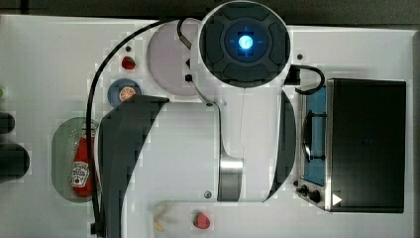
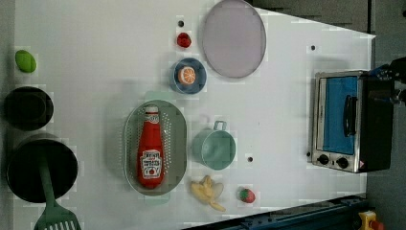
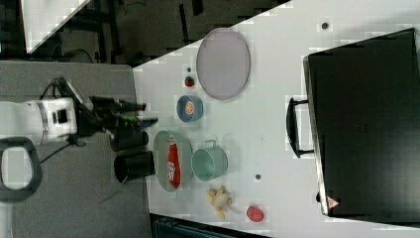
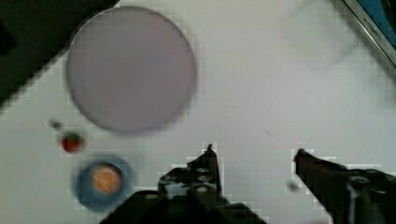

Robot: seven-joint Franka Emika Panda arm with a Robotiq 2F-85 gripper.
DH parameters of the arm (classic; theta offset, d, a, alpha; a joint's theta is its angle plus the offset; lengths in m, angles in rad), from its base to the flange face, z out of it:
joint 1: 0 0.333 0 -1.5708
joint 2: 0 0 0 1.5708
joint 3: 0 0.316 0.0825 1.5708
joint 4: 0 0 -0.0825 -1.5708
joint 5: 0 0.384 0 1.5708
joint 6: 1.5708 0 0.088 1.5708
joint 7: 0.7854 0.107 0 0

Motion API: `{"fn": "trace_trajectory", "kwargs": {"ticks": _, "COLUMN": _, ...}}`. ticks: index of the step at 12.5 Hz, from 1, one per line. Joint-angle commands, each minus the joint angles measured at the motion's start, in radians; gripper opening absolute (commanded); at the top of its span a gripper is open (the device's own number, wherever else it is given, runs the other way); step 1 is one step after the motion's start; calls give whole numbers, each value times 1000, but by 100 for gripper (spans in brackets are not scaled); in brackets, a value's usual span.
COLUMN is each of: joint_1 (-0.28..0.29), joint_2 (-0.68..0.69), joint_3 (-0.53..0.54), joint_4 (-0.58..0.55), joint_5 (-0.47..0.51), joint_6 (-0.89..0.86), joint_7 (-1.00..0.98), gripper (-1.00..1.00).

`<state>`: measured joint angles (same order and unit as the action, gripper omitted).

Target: Pick ketchup from strainer and place it on the table

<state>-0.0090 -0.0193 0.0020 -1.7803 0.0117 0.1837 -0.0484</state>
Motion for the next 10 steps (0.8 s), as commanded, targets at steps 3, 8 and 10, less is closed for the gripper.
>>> {"fn": "trace_trajectory", "kwargs": {"ticks": 3, "joint_1": 25, "joint_2": -347, "joint_3": -22, "joint_4": -167, "joint_5": 8, "joint_6": -217, "joint_7": 74, "gripper": 99}}
{"fn": "trace_trajectory", "kwargs": {"ticks": 8, "joint_1": 70, "joint_2": -256, "joint_3": 152, "joint_4": -167, "joint_5": 11, "joint_6": -122, "joint_7": 75, "gripper": 100}}
{"fn": "trace_trajectory", "kwargs": {"ticks": 10, "joint_1": 75, "joint_2": -213, "joint_3": 243, "joint_4": -167, "joint_5": 10, "joint_6": -64, "joint_7": 83, "gripper": 100}}
